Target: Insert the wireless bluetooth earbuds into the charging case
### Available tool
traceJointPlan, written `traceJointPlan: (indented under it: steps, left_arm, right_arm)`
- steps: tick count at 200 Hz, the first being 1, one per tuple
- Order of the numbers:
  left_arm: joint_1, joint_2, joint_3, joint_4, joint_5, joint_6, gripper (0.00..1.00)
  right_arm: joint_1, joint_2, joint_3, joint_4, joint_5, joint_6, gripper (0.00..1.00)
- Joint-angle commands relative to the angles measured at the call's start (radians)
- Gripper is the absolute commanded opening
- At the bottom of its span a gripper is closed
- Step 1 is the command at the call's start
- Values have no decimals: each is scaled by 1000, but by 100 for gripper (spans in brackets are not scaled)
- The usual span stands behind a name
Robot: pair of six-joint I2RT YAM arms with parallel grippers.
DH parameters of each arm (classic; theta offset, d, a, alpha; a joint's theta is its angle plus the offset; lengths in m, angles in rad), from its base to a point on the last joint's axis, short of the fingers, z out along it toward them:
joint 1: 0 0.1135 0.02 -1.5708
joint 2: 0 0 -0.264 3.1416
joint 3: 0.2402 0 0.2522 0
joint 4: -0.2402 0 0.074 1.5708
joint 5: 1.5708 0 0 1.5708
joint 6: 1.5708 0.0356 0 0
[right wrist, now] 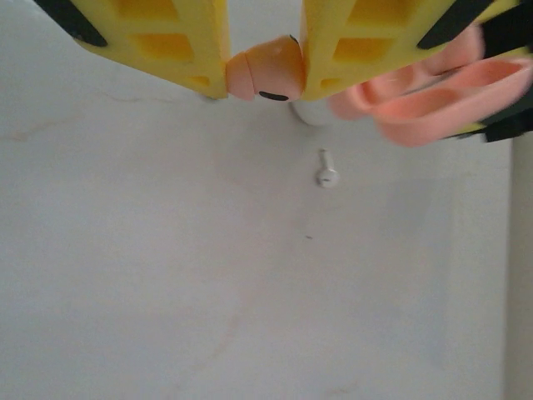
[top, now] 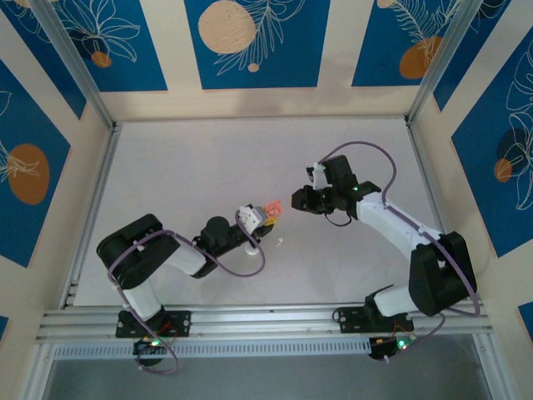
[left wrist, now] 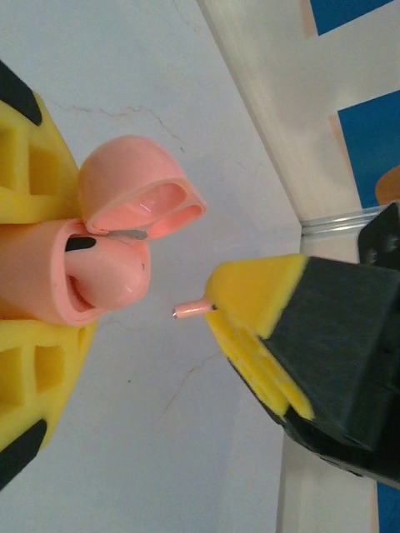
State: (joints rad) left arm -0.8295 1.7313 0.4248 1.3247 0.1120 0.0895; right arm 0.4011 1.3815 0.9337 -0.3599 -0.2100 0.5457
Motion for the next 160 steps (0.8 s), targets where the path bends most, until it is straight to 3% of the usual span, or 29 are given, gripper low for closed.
traceJointPlan:
  steps: [1, 52, 160]
  left_arm:
    - [-15, 10, 23, 83, -22, 18, 14]
    - [-19, -2, 23, 82, -17, 17, 14]
    - [-26, -24, 31, 82, -10, 15, 14]
  right_arm:
    - [16, -70, -36, 95, -17, 69, 26]
    - [54, -182, -143, 245, 9, 165, 27]
    - [94, -122, -142, 307, 16, 172, 27]
